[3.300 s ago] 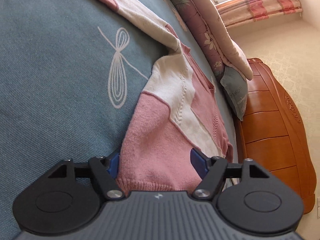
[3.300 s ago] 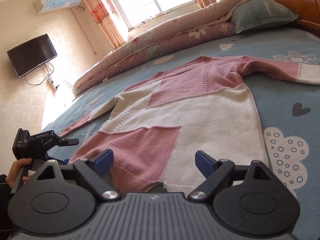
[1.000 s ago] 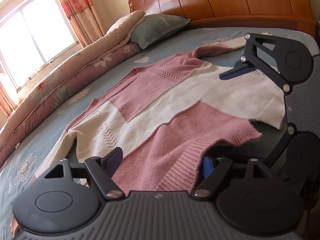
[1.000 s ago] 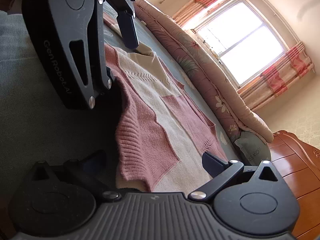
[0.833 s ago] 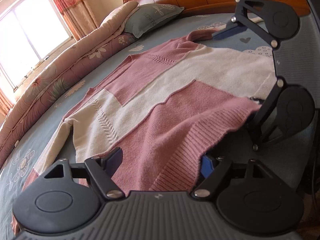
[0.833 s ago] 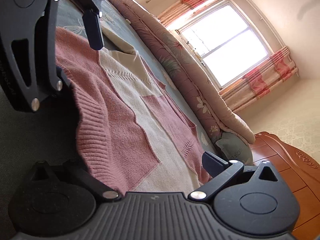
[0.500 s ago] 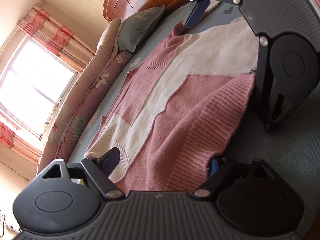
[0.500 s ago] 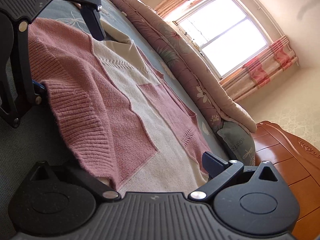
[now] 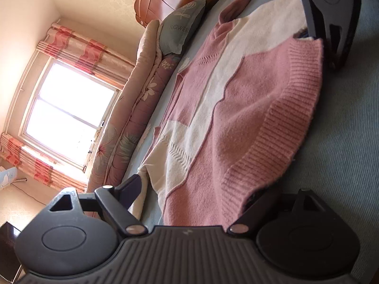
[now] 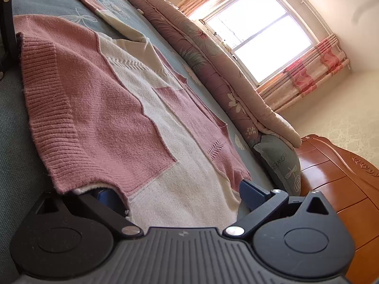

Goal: Fold clothes

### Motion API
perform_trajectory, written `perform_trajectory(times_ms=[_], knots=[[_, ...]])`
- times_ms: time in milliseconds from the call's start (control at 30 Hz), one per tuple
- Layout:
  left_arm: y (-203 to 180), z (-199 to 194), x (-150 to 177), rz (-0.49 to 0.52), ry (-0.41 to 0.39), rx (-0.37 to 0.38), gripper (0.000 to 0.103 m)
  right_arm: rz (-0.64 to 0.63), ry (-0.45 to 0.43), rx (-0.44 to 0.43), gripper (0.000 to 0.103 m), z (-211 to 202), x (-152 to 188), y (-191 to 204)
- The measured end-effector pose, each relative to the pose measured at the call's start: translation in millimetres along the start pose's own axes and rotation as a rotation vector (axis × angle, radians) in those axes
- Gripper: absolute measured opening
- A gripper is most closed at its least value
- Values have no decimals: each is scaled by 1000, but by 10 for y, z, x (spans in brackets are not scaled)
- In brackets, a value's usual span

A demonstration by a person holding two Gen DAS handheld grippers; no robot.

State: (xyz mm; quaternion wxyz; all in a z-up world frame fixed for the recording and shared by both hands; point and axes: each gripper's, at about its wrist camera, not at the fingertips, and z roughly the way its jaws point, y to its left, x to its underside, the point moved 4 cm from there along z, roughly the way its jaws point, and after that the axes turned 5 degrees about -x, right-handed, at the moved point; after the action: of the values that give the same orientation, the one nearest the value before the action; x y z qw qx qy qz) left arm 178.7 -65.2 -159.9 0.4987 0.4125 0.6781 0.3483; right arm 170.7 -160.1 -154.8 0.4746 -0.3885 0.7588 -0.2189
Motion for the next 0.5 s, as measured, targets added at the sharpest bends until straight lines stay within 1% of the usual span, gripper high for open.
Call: perform_trajectory(times_ms=[33, 100, 167, 267, 300, 333, 367, 400, 433, 467, 500], knots=[[-24, 14, -50, 5, -11, 4, 83, -4, -4, -2, 103, -5, -8, 6], [-23, 32, -46, 20, -17, -4, 84, -12, -13, -5, 103, -15, -24, 19], [-19, 53, -38, 33, -19, -11, 84, -34, -6, 4, 103, -31, 27, -14], [9, 134, 23, 31, 28, -6, 82, -44, 8, 4, 103, -12, 70, -62], [18, 160, 43, 30, 44, -5, 77, -53, 9, 4, 103, 3, 53, -49], [18, 185, 54, 33, 57, -1, 68, -90, 1, 15, 103, 9, 12, -8], [-31, 199, 26, 56, 56, 9, 61, -130, -10, 28, 103, 13, -32, 38], [-127, 198, -14, 97, 45, 22, 44, -176, -12, 37, 103, 17, -79, 86], [-218, 201, -35, 130, 35, 39, 23, -223, -13, 46, 102, 21, -127, 134], [-294, 211, -41, 144, 36, 59, 12, -254, -7, 41, 100, 27, -155, 161], [-358, 219, -45, 154, 35, 71, 0, -268, 9, 19, 99, 43, -174, 171]])
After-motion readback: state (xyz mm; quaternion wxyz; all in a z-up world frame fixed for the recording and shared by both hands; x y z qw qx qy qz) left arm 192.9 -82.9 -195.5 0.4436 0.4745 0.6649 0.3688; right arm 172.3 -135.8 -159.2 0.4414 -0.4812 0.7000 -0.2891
